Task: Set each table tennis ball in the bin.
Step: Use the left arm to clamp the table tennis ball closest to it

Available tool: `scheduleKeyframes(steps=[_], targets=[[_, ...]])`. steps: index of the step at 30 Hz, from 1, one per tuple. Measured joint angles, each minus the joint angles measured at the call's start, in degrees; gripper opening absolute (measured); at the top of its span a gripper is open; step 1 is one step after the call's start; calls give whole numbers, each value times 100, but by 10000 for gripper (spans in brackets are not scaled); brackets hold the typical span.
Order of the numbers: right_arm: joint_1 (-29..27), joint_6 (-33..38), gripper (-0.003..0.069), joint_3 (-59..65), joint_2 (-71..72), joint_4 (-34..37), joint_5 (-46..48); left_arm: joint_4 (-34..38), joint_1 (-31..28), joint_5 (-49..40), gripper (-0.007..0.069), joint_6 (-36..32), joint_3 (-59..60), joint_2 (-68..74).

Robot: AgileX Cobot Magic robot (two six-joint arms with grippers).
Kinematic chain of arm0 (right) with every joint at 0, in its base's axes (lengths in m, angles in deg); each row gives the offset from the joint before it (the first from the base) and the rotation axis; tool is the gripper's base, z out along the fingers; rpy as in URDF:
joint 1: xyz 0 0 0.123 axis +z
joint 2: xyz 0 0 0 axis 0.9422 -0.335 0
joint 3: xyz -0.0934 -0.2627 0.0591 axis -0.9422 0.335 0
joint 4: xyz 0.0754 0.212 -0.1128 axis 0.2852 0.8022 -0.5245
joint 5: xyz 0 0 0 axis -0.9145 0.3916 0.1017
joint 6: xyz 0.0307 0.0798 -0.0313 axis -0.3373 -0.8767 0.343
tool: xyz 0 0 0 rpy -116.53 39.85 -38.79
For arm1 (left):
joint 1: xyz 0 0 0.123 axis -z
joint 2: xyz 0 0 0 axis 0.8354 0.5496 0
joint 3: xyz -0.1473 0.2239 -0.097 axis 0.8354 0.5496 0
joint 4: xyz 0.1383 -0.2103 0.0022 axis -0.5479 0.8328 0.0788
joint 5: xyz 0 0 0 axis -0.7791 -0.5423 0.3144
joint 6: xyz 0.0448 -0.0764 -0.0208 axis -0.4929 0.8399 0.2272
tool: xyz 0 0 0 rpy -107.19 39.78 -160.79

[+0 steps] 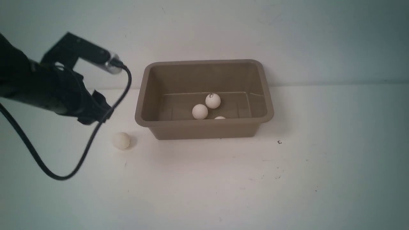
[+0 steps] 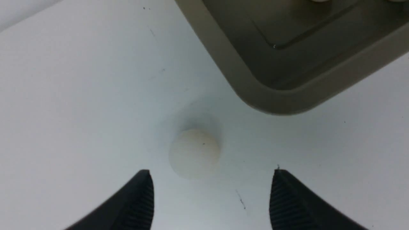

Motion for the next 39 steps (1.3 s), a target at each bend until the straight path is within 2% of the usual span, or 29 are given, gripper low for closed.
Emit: scheduleKeyframes(steps=[8, 18, 29, 36, 37, 39], targets=[[0, 0, 206, 0, 0, 38, 0, 297, 0, 300, 504, -107, 0, 606], [0, 0, 206, 0, 0, 50, 5, 744, 0, 715, 514, -292, 0, 1259], [0, 0, 206, 0, 0, 50, 22, 2464, 0, 1101, 514, -1884, -5, 1767], [0, 0, 206, 0, 0, 58, 22, 3018, 0, 1204, 503, -2262, -5, 1984], [0, 0, 206, 0, 0, 64, 22, 3137, 0, 1210, 468, -2282, -5, 2045], [0, 0, 206, 0, 0, 64, 22, 3181, 0, 1216, 445, -2282, -5, 2059]])
